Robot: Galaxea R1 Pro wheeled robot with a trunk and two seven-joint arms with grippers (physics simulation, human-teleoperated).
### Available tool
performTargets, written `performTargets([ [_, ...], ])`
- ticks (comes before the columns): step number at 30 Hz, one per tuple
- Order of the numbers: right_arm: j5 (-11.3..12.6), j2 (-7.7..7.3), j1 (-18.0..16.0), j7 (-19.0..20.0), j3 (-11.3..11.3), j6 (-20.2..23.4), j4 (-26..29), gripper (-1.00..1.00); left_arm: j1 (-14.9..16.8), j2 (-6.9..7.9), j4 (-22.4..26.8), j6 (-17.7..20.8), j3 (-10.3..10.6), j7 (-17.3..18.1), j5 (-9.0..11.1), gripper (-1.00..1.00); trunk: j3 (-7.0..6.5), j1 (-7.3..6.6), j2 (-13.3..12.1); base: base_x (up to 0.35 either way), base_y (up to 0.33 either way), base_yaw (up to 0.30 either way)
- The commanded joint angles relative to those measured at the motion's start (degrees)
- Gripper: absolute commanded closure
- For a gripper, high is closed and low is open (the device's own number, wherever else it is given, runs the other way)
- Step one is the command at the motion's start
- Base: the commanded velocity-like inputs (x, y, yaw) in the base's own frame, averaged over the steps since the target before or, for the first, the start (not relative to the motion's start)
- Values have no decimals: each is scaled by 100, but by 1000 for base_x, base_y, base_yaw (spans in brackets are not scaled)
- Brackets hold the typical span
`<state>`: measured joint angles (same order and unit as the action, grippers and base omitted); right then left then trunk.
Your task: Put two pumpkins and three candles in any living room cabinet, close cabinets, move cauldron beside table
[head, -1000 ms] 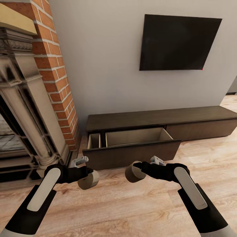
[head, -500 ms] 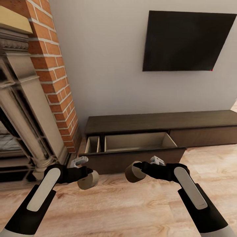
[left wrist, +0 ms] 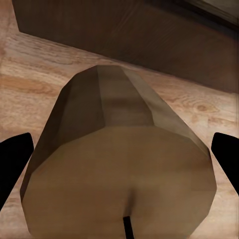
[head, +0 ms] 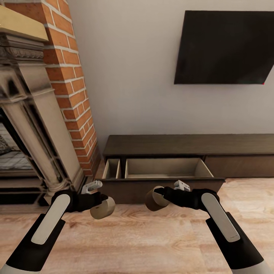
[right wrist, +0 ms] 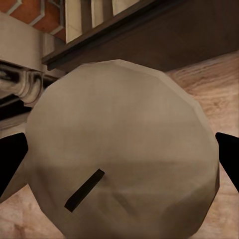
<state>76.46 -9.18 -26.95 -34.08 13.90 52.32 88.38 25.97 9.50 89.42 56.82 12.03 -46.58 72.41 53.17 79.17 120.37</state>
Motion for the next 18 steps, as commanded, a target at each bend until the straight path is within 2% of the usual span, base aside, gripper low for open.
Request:
performTargets([
  [1, 54, -4, -5, -60, 8, 0, 9, 100, 5, 5, 5, 5, 8, -61, 54, 100, -13, -23, -39, 1, -1, 4],
  [18, 53, -4, -4, -73, 8, -2, 5, 100, 5, -3, 6, 5, 17, -61, 54, 100, -318, -397, -721, 0, 0, 0],
])
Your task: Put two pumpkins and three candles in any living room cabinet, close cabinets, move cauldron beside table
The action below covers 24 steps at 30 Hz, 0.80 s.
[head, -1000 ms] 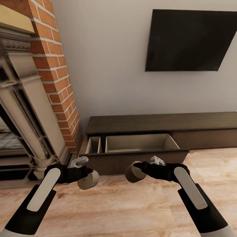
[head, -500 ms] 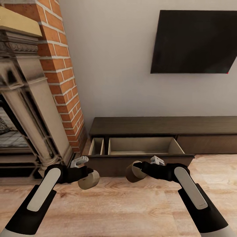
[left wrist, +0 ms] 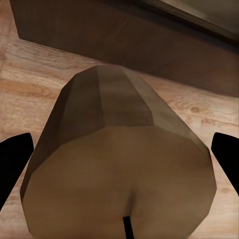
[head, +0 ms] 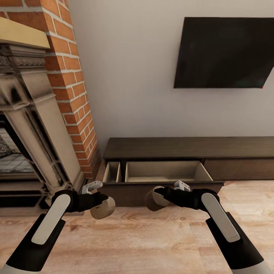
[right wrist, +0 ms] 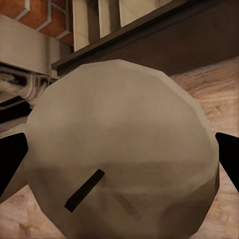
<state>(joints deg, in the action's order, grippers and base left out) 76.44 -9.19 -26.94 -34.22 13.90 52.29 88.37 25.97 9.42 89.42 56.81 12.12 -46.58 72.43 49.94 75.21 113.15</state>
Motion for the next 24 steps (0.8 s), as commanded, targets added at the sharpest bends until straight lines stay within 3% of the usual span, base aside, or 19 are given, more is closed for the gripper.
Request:
performTargets([
  [1, 53, -1, -4, -58, 8, 1, 5, 100, 5, 5, 5, 5, 9, -61, 52, 100, -13, -23, -39, 0, 0, 0],
  [12, 39, 0, -4, -113, 30, 8, -21, 100, 5, -16, -15, 5, 59, -61, 57, 100, -210, -265, -480, 0, 0, 0],
  [19, 37, -15, -8, -779, 31, 14, 18, 100, 80, -187, -4, 0, 207, -61, 55, 100, -336, -418, -761, 0, 0, 0],
  [24, -127, 1, -6, -902, 72, 2, 28, 100, 271, -396, 4, -3, 252, -61, 14, 100, -426, -528, -962, 0, 0, 0],
])
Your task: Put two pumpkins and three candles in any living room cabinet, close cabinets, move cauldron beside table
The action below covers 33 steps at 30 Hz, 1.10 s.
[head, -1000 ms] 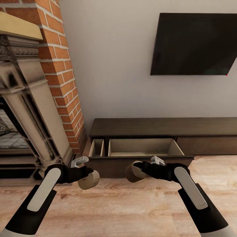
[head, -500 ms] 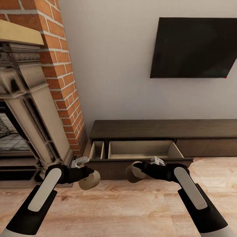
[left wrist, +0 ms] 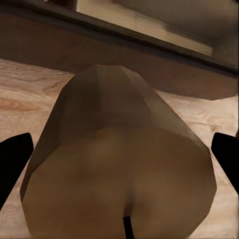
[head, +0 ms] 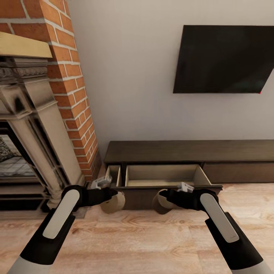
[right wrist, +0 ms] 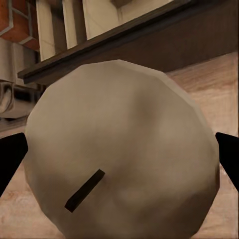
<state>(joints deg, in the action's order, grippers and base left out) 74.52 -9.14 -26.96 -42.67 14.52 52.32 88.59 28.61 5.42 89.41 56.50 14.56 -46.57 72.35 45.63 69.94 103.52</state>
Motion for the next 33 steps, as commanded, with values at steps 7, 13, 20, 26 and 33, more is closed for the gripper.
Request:
performTargets([
  [7, -141, -9, -3, -11, -20, 3, 17, 100, 98, -146, -1, 22, 219, -63, 10, 100, -120, -155, -280, 0, 0, 0],
  [13, -141, -14, -4, 19, -45, 20, 18, 100, 100, -147, -19, 19, 365, -68, 8, 100, -228, -286, -520, 0, 0, 0],
  [20, -131, -28, -2, 73, -63, 41, 18, 100, 99, -140, -16, 19, 509, -67, 7, 100, -354, -440, -801, 0, 0, 0],
  [26, -111, -33, -2, 81, -95, 41, 18, 100, 95, -122, -19, 19, 505, -71, 7, 100, -461, -572, -1042, 0, 0, 0],
  [33, -59, -40, -4, 83, -531, 277, 18, 100, 93, -98, -12, 19, 464, -68, 19, 100, -479, -594, -1082, 0, 0, 0],
])
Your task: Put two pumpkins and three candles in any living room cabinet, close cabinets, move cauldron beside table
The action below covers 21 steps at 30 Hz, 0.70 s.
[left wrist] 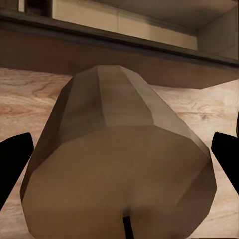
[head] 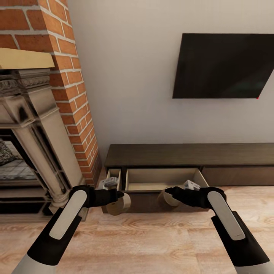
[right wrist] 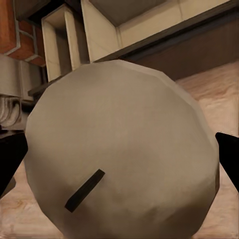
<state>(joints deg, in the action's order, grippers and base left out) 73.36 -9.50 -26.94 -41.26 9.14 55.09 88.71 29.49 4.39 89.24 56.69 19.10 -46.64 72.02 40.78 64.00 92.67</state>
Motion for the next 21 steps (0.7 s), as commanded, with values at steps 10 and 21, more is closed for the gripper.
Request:
performTargets([
  [10, 58, 1, -10, 38, -15, 95, 5, 100, 5, -23, 13, 0, 84, -64, 38, 100, 5, 0, 3, 237, 0, 0],
  [21, 55, 10, -9, 55, 7, 90, 1, 100, 5, -35, 15, 0, 85, -64, 40, 100, 5, 0, 3, 298, -110, 0],
])
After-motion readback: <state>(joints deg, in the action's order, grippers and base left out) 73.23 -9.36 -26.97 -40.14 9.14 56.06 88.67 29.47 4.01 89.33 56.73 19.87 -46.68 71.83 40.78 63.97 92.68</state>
